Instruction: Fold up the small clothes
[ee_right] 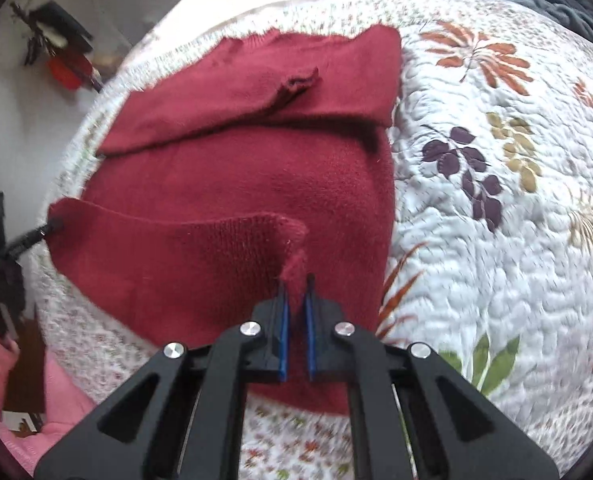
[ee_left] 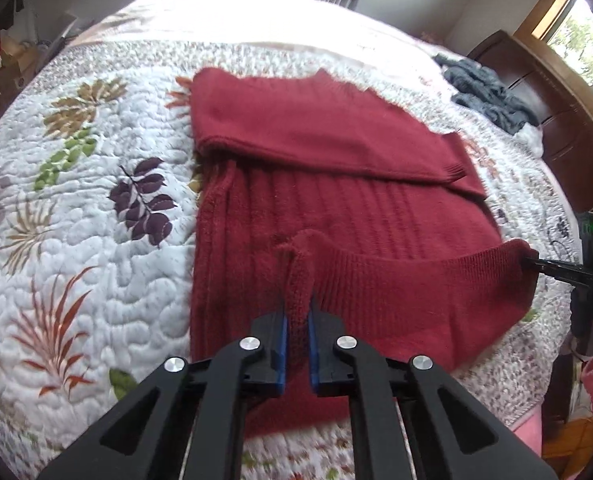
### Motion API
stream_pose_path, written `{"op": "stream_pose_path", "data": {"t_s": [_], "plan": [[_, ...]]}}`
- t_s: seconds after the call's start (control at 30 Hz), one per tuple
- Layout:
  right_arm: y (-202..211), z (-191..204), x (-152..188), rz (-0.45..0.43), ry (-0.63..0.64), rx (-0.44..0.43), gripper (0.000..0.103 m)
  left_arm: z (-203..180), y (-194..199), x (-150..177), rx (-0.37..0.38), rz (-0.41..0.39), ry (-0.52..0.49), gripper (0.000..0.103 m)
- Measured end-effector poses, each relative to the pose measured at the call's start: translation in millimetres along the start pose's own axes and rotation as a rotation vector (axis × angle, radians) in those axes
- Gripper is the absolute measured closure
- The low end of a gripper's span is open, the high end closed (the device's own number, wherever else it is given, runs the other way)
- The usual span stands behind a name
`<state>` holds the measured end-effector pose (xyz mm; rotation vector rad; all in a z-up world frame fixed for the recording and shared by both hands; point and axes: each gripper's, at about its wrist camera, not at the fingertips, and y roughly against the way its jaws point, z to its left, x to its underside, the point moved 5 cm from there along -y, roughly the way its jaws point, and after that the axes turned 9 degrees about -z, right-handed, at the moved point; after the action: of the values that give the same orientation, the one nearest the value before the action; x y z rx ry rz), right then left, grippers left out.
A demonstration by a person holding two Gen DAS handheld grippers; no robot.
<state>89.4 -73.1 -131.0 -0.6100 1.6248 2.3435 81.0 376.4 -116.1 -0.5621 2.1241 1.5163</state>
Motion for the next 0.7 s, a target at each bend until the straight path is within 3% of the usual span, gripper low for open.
{"op": "stream_pose_path", "data": {"t_s": [0.17, 0.37, 0.7], "plan": [[49.1, 6.8, -10.5, -0.083, -0.006, -0.046, 0.098, -6.5, 40.9, -16.6, 0.009, -0.112, -0.009, 0.096], [93.2, 10.5, -64.5, -0.195, -0.003, -0.070, 0.098, -13.6, 72.5, -70.8, 0.031, -0.253, 0.012, 0.096], [87.8, -0.8, -186.2, -0.284, 0.009, 0.019, 0.098, -19.0, 41.9, -199.3, 0.003, -0.405, 0.032, 0.096]]}}
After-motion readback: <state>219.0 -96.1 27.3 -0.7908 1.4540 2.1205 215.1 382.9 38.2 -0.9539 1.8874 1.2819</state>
